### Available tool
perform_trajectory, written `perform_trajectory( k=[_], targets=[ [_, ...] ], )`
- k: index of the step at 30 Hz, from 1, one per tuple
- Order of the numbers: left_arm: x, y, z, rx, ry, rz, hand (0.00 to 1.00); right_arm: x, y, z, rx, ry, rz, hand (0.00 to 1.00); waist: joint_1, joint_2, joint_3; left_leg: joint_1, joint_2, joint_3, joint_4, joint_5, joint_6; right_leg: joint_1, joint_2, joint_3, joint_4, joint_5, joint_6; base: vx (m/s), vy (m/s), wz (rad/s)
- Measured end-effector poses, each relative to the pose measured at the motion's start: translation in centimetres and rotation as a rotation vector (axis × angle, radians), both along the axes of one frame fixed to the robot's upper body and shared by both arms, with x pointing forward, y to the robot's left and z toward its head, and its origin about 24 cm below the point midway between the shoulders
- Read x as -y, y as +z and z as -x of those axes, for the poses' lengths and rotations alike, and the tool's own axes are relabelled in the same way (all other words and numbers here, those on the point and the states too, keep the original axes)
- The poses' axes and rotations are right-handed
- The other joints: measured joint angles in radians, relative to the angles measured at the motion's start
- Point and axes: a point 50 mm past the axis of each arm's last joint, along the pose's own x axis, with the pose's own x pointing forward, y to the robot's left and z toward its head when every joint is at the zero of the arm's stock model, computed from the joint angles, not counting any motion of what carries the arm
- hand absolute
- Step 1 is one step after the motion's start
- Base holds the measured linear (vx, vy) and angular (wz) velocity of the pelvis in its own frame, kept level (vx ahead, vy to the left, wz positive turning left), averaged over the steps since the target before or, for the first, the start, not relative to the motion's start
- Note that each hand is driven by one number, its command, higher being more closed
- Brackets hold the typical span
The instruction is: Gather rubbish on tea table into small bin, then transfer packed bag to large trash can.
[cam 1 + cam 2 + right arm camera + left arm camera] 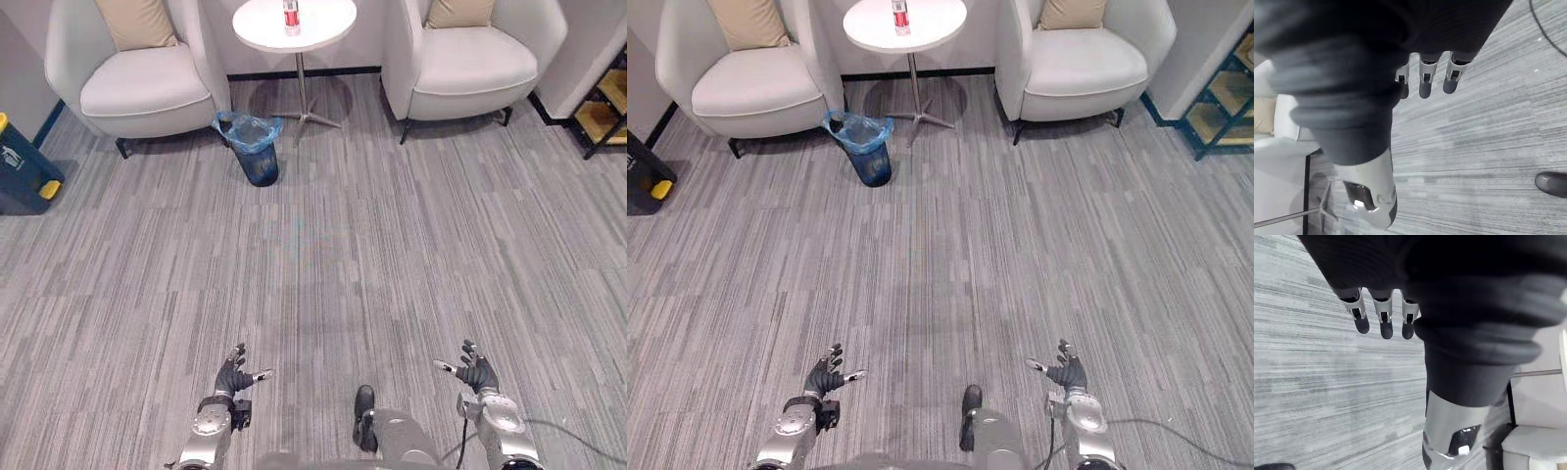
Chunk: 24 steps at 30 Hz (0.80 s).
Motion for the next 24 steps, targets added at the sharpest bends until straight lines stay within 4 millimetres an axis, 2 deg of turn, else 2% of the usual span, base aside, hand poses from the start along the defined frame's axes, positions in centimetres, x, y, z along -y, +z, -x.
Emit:
perform_trajectory(
  k=[3,4,5,6,7,8,9,10,11,12,13,14,15,16,17,18,20,21,22,23,24],
  targets=[
    [0.1,0.3,-0.5,0.022,-0.003,0.002,0.0,0.0,0.4,-0.5,0.025,-0.002,-0.001,0.0,0.019,0.0,0.004,-0.111,-0.009,0.041,-0.1,-0.022,0.035,0.045,-0.006,0.027,-0.043,-0.002,-0.002,0.33,-0.012,-0.29],
    [0.2,0.5,-0.9,0.031,-0.005,0.003,0.0,0.0,0.4,-0.5,0.025,-0.009,-0.007,0.0,0.034,-0.01,0.012,-0.136,-0.04,0.054,-0.223,-0.025,0.04,0.066,-0.024,0.041,-0.057,-0.005,0.003,0.25,0.079,-0.24],
    [0.3,0.6,-1.1,0.038,-0.008,0.003,0.0,0.0,0.4,-0.6,0.032,-0.022,-0.014,0.0,0.033,-0.018,0.021,-0.136,-0.093,0.062,-0.39,-0.018,0.041,0.095,-0.055,0.046,-0.062,-0.024,0.033,0.32,0.122,-0.15],
    [0.4,0.6,-1.2,0.039,-0.011,0.006,0.0,0.2,0.4,-0.5,0.032,-0.03,-0.014,0.0,0.031,-0.024,0.025,-0.136,-0.121,0.061,-0.482,-0.011,0.037,0.106,-0.069,0.046,-0.064,-0.032,0.044,0.38,0.178,-0.03],
    [0.7,0.6,-1.3,0.044,-0.011,0.014,0.0,0.6,0.5,-0.4,0.033,-0.051,-0.008,0.0,0.031,-0.019,0.026,-0.132,-0.159,0.048,-0.671,0.048,0.039,0.126,-0.082,0.051,-0.071,-0.052,0.059,0.4,0.236,-0.11],
    [0.9,0.6,-1.2,0.041,-0.009,0.02,0.0,1.1,0.5,-0.3,0.025,-0.057,0.002,0.0,0.035,0.008,0.019,-0.123,-0.173,0.022,-0.824,0.102,0.039,0.14,-0.077,0.062,-0.072,-0.077,0.083,0.36,0.238,-0.21],
    [0.8,0.5,-1.1,0.038,-0.008,0.02,0.0,1.2,0.4,-0.2,0.016,-0.056,0.004,0.0,0.039,0.019,0.016,-0.125,-0.173,0.009,-0.86,0.144,0.044,0.147,-0.071,0.071,-0.069,-0.093,0.093,0.39,0.273,-0.41],
    [0.5,0.4,-0.8,0.031,-0.002,0.01,0.0,0.8,-0.1,0.2,-0.009,-0.053,-0.005,0.0,0.055,0.023,0.008,-0.109,-0.183,0.01,-0.847,0.241,0.074,0.163,-0.084,0.102,-0.059,-0.125,0.117,0.41,0.25,-0.38],
    [0.2,0.4,-0.5,0.023,0.003,0.0,0.0,0.3,-0.4,0.3,-0.019,-0.038,-0.015,0.0,0.058,-0.011,0.005,-0.116,-0.215,0.009,-0.806,0.246,0.101,0.171,-0.118,0.114,-0.042,-0.159,0.14,0.41,0.225,-0.32],
    [0.1,0.4,-0.5,0.022,0.005,-0.003,0.0,0.1,-0.5,0.3,-0.023,-0.029,-0.017,0.0,0.058,-0.025,0.001,-0.128,-0.229,0.012,-0.776,0.233,0.12,0.171,-0.134,0.115,-0.032,-0.172,0.144,0.43,0.182,-0.11],
    [-0.1,0.4,-0.5,0.02,0.001,-0.007,0.0,-0.3,-0.6,0.2,-0.026,-0.022,-0.024,0.0,0.058,-0.048,-0.002,-0.145,-0.252,0.026,-0.72,0.181,0.145,0.161,-0.164,0.128,0.006,-0.194,0.156,0.44,0.182,-0.14],
    [0.2,0.2,-0.4,0.012,-0.001,-0.002,0.0,-0.3,-0.8,0.2,-0.037,-0.02,-0.024,0.0,0.061,-0.051,-0.003,-0.141,-0.261,0.044,-0.697,0.138,0.159,0.109,-0.186,0.172,0.124,-0.207,0.179,0.44,0.201,-0.21],
    [0.1,0.2,-0.4,0.01,-0.001,-0.002,0.0,-0.4,-0.8,0.1,-0.039,-0.017,-0.027,0.0,0.061,-0.051,-0.004,-0.126,-0.262,0.057,-0.7,0.124,0.163,0.073,-0.195,0.195,0.207,-0.208,0.191,0.53,0.271,-0.39],
    [-0.1,0.0,0.1,-0.009,0.003,-0.007,0.0,-0.7,-0.9,-0.1,-0.044,-0.009,-0.034,0.0,0.06,-0.052,-0.003,-0.071,-0.275,0.073,-0.721,0.102,0.164,-0.001,-0.216,0.234,0.411,-0.187,0.285,0.34,0.186,-0.31],
    [-0.1,-0.1,0.3,-0.018,0.001,-0.009,0.0,-0.8,-1.0,-0.1,-0.046,-0.004,-0.034,0.0,0.057,-0.052,-0.003,-0.038,-0.283,0.075,-0.734,0.093,0.17,-0.036,-0.228,0.242,0.507,-0.171,0.342,0.54,0.224,-0.19],
    [-0.2,-0.1,0.4,-0.024,-0.021,-0.021,0.0,-0.9,-1.2,0.3,-0.058,-0.001,-0.033,0.0,0.053,-0.052,-0.003,0.03,-0.296,0.075,-0.753,0.066,0.178,-0.086,-0.24,0.252,0.679,-0.163,0.389,0.38,0.111,-0.02],
    [-0.5,-0.1,0.4,-0.026,-0.026,-0.033,0.0,-1.1,-1.5,0.7,-0.078,0.013,-0.028,0.0,0.051,-0.047,-0.003,0.126,-0.301,0.076,-0.787,0.043,0.192,-0.164,-0.243,0.214,0.826,-0.199,0.319,0.51,0.106,0.01],
    [-0.8,0.0,0.3,-0.023,-0.027,-0.041,0.0,-1.2,-1.4,0.4,-0.075,0.029,-0.021,0.0,0.036,-0.046,-0.003,0.188,-0.299,0.07,-0.824,0.04,0.195,-0.228,-0.241,0.147,0.823,-0.235,0.248,0.55,0.034,0.13],
    [-0.8,0.1,0.0,-0.017,-0.025,-0.043,0.0,-1.3,-1.3,0.2,-0.072,0.041,-0.018,0.0,0.026,-0.042,-0.001,0.216,-0.293,0.066,-0.85,0.04,0.195,-0.271,-0.236,0.103,0.782,-0.25,0.219,0.45,-0.013,0.16],
    [-0.9,0.2,-0.1,-0.015,-0.025,-0.043,0.0,-1.3,-1.3,0.1,-0.07,0.044,-0.017,0.0,0.025,-0.036,0.002,0.232,-0.285,0.066,-0.858,0.04,0.195,-0.297,-0.23,0.077,0.743,-0.255,0.21,0.52,-0.089,0.07],
    [-0.6,0.3,-0.7,-0.002,-0.029,-0.038,0.0,-1.1,-1.1,0.0,-0.069,0.049,-0.006,0.0,0.021,-0.016,0.013,0.276,-0.251,0.059,-0.871,0.04,0.194,-0.352,-0.184,0.043,0.559,-0.244,0.19,0.42,-0.107,0.1]
  ],
)
